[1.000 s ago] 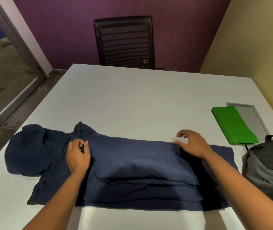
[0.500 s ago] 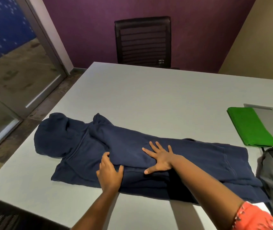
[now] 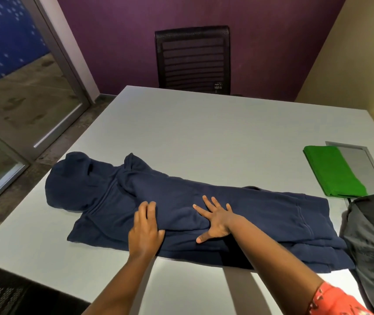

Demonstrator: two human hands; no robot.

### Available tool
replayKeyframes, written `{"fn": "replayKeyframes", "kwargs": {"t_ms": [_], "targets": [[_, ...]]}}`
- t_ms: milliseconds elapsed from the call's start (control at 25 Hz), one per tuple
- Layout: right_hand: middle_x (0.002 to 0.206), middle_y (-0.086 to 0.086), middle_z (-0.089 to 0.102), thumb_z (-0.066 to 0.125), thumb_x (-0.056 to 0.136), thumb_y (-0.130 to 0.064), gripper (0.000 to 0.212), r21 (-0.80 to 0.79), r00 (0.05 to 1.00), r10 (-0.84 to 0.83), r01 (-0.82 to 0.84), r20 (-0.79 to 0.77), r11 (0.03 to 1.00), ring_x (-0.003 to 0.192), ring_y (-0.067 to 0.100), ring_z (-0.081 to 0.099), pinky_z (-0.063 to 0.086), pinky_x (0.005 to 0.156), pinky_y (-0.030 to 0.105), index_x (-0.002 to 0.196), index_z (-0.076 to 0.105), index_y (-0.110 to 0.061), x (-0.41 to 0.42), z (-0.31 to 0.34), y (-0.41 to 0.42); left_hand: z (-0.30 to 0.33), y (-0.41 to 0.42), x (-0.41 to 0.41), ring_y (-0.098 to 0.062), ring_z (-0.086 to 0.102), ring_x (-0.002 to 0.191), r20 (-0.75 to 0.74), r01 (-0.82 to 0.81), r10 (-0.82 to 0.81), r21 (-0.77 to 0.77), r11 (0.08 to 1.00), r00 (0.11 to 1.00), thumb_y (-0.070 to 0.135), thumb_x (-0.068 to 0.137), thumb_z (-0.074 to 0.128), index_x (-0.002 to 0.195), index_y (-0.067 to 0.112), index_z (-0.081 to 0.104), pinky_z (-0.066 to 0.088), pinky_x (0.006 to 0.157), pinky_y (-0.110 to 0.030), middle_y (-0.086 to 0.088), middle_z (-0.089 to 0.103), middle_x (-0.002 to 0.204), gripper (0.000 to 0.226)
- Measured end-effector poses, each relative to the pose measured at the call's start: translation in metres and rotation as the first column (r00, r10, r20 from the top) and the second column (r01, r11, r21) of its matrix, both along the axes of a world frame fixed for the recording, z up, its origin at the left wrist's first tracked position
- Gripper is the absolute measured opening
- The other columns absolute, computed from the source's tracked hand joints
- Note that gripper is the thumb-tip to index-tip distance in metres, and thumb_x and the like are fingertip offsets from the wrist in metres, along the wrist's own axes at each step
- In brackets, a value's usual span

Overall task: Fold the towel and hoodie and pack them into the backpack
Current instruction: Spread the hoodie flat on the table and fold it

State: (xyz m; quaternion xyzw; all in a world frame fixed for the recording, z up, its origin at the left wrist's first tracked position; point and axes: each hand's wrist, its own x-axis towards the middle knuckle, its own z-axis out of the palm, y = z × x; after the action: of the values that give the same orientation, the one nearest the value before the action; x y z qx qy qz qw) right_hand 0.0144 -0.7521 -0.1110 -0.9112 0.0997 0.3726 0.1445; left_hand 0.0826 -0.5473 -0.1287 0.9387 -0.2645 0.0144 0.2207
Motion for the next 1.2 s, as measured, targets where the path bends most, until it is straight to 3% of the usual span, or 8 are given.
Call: {"fn": "replayKeyframes", "kwargs": {"t_ms": [120, 280, 440, 560, 760, 920, 1040, 1200], "targets": [[0.152, -0.001, -0.032, 0.058, 0.077, -0.065, 0.104, 0.017, 1.000, 0.006, -0.006, 0.005, 1.000, 0.141, 0.026, -0.027, -0.009, 0.112, 0.059, 0.145, -0.016, -0.040, 0.000, 0.000, 0.000, 0.004, 0.016, 0.006, -0.021, 0.044, 0.085, 0.140, 0.123, -0.130, 0.054, 0.991, 0.982, 0.010, 0.040, 0.090, 0.102, 0.011, 0.042, 0.045, 0.033, -0.028, -0.007, 0.045, 0.103, 0.078], [0.154, -0.001, -0.029, 0.061, 0.078, -0.059, 0.104, 0.037, 1.000, 0.007, -0.008, 0.021, 0.999, 0.142, 0.026, -0.025, -0.008, 0.113, 0.058, 0.146, -0.014, -0.037, 0.000, 0.002, -0.004, 0.017, -0.004, 0.000, -0.033, 0.058, 0.086, -0.164, -0.270, 0.251, -0.107, 0.957, 0.954, -0.002, 0.072, 0.069, 0.108, 0.005, 0.045, 0.039, 0.055, -0.034, -0.013, 0.051, 0.112, 0.043], [0.153, -0.001, -0.031, 0.063, 0.077, -0.058, 0.105, 0.033, 0.999, 0.032, -0.032, 0.008, 0.999, 0.142, 0.025, -0.027, -0.010, 0.113, 0.056, 0.146, -0.014, -0.038, -0.004, 0.001, -0.004, 0.002, -0.006, -0.001, -0.034, 0.042, 0.128, 0.022, 0.021, -0.032, 0.375, 0.927, 0.999, 0.006, 0.058, 0.076, 0.131, 0.011, 0.044, 0.044, 0.093, -0.054, -0.013, 0.036, 0.147, 0.080], [0.152, -0.002, -0.031, 0.063, 0.078, -0.057, 0.105, 0.064, 0.999, 0.027, -0.026, -0.019, 0.998, 0.141, 0.024, -0.028, -0.013, 0.113, 0.056, 0.147, -0.013, -0.037, -0.006, 0.002, -0.006, 0.012, -0.007, 0.010, -0.023, 0.001, 0.146, -0.133, 0.096, -0.013, 0.641, 0.762, 0.991, 0.037, 0.085, 0.051, 0.149, 0.016, 0.008, 0.003, 0.112, -0.059, 0.001, 0.005, 0.158, 0.080], [0.158, -0.004, -0.012, 0.056, 0.086, -0.053, 0.084, 0.340, 0.981, -0.193, 0.173, 0.027, 0.925, 0.145, 0.016, -0.017, -0.012, 0.116, 0.048, 0.149, 0.004, -0.035, -0.021, 0.016, -0.018, 0.052, -0.026, 0.050, -0.025, 0.003, 0.146, -0.570, 0.363, 0.109, 0.648, 0.670, 0.814, 0.068, 0.084, 0.039, 0.150, 0.021, 0.007, 0.012, 0.116, -0.051, -0.001, 0.002, 0.158, 0.087], [0.147, -0.002, 0.042, 0.058, 0.089, -0.040, 0.051, 0.539, 0.634, -0.699, 0.481, 0.331, 0.692, 0.141, 0.014, 0.030, 0.025, 0.112, 0.029, 0.137, 0.047, -0.024, -0.051, 0.027, -0.046, 0.065, -0.055, 0.041, -0.030, 0.031, 0.134, -0.304, 0.225, 0.010, 0.725, 0.651, 0.952, 0.062, 0.090, 0.030, 0.141, 0.021, 0.031, 0.030, 0.104, -0.050, -0.007, 0.034, 0.147, 0.066], [0.133, 0.008, 0.056, 0.059, 0.091, -0.029, 0.042, 0.390, 0.368, -0.763, 0.693, 0.531, 0.606, 0.124, 0.024, 0.050, 0.037, 0.103, 0.030, 0.129, 0.055, -0.011, -0.077, 0.025, -0.080, 0.057, -0.086, 0.020, -0.034, 0.013, 0.140, -0.246, 0.267, -0.127, 0.700, 0.663, 0.961, 0.060, 0.093, 0.026, 0.149, 0.024, 0.007, 0.026, 0.106, -0.054, -0.013, 0.017, 0.153, 0.069], [0.140, 0.021, 0.042, 0.064, 0.084, -0.039, 0.069, 0.172, 0.191, -0.856, 0.937, 0.480, 0.305, 0.129, 0.037, 0.041, 0.038, 0.103, 0.042, 0.139, 0.038, -0.007, -0.125, 0.014, -0.119, 0.032, -0.112, -0.009, -0.028, -0.022, 0.142, -0.395, 0.572, -0.415, 0.511, 0.642, 0.819, 0.060, 0.093, 0.024, 0.144, 0.044, -0.011, -0.004, 0.109, -0.063, -0.007, -0.018, 0.156, 0.063]]}}
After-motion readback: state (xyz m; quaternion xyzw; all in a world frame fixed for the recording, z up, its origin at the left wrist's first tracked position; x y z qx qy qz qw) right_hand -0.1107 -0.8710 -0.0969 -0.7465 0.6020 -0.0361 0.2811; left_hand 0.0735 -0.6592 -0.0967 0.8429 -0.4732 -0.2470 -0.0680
